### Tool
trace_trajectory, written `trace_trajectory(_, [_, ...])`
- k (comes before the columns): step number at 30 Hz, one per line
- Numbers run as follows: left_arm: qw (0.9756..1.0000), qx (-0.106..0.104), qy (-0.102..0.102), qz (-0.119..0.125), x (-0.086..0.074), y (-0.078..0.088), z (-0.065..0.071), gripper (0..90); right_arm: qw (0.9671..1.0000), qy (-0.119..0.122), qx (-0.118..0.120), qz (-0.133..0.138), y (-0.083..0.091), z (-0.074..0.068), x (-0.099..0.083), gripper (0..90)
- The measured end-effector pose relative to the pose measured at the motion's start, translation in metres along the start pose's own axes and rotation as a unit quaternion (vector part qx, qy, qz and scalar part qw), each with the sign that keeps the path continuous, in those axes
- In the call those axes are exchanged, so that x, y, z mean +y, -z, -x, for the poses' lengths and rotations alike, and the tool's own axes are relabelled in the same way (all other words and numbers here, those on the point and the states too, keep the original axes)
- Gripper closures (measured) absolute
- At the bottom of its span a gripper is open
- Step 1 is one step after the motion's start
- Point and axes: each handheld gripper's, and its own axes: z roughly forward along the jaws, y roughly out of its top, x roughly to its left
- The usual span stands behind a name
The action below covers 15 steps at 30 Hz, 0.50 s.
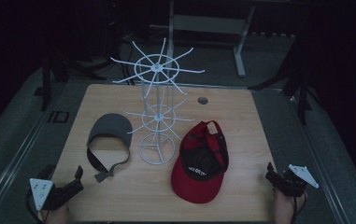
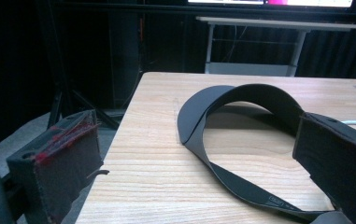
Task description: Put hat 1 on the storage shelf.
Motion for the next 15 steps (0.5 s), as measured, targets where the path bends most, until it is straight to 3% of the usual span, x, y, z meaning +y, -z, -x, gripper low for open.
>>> trace_trajectory(5, [1.0000,-0.009,0.002,-0.004,0.000,-0.002,0.002,1.5,0.9998,-0.011,0.015,-0.006,0.004,0.002,0.001,13.4])
trace_trajectory(8, [0.9997,-0.021,0.010,-0.012,0.001,-0.003,0.003,1.5,0.9984,-0.017,0.054,-0.007,0.006,0.001,0.004,13.6])
trace_trajectory(10, [0.9996,-0.026,0.011,-0.010,0.002,-0.003,0.005,1.5,0.9977,-0.004,0.066,-0.013,0.008,-0.002,0.008,13.4])
trace_trajectory(11, [0.9993,-0.033,0.014,-0.007,0.002,-0.003,0.006,1.5,0.9963,0.003,0.085,-0.011,0.010,-0.005,0.014,12.8])
trace_trajectory(12, [0.9992,-0.036,0.015,-0.005,0.003,-0.003,0.007,1.5,0.9963,0.003,0.085,-0.011,0.010,-0.005,0.014,12.8])
trace_trajectory(14, [0.9993,-0.031,0.008,-0.019,0.004,-0.004,0.009,1.5,0.9929,0.008,0.117,-0.015,0.015,-0.011,0.027,11.1])
trace_trajectory(15, [0.9992,-0.033,0.008,-0.022,0.004,-0.004,0.010,1.5,0.9929,0.008,0.117,-0.015,0.015,-0.011,0.027,11.1])
